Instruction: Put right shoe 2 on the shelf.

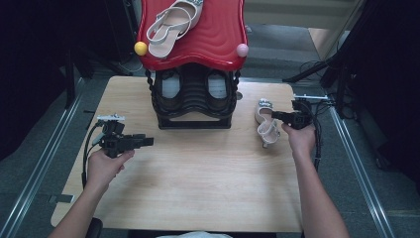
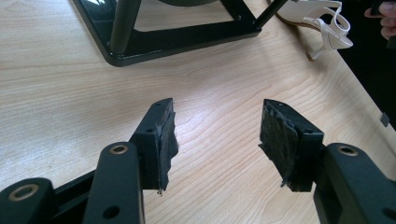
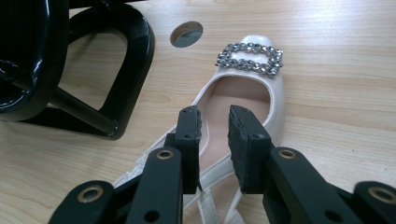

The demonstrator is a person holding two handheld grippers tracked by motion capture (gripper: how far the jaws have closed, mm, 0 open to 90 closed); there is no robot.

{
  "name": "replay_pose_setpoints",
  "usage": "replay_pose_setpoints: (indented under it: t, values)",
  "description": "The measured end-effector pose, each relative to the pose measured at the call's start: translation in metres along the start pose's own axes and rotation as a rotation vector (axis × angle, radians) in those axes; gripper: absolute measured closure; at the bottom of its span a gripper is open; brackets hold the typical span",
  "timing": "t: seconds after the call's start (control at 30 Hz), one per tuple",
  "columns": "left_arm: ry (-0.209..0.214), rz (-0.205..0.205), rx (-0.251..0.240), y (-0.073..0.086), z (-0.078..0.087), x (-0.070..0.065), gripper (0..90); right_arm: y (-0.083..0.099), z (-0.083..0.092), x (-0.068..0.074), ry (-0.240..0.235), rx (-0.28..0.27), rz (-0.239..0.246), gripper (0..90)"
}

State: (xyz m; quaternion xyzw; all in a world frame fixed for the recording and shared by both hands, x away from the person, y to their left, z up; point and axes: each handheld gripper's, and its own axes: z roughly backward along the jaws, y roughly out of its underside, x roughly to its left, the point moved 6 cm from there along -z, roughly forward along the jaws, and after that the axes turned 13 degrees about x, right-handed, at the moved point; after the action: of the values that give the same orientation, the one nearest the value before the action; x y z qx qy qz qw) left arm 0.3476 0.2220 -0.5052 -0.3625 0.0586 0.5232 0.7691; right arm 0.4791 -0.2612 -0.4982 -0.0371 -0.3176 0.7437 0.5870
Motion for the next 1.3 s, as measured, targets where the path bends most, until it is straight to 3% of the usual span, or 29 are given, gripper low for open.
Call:
replay_pose_setpoints:
  t: [0.57, 1.03, 1.3]
  values:
    - [0.006, 0.004, -0.004, 0.001, 0.002, 0.0, 45.3, -0.012, -0.018, 0.024, 0.0, 0.011, 0.023, 70.9]
    - [0.007, 0.001, -0.003, 0.001, 0.001, 0.0, 45.2, -0.003, -0.041, 0.023, 0.009, 0.041, -0.019, 68.4]
    - [0.008, -0.002, 0.001, 0.001, 0.001, 0.0, 45.3, 0.001, -0.052, 0.025, 0.057, 0.077, -0.008, 71.0]
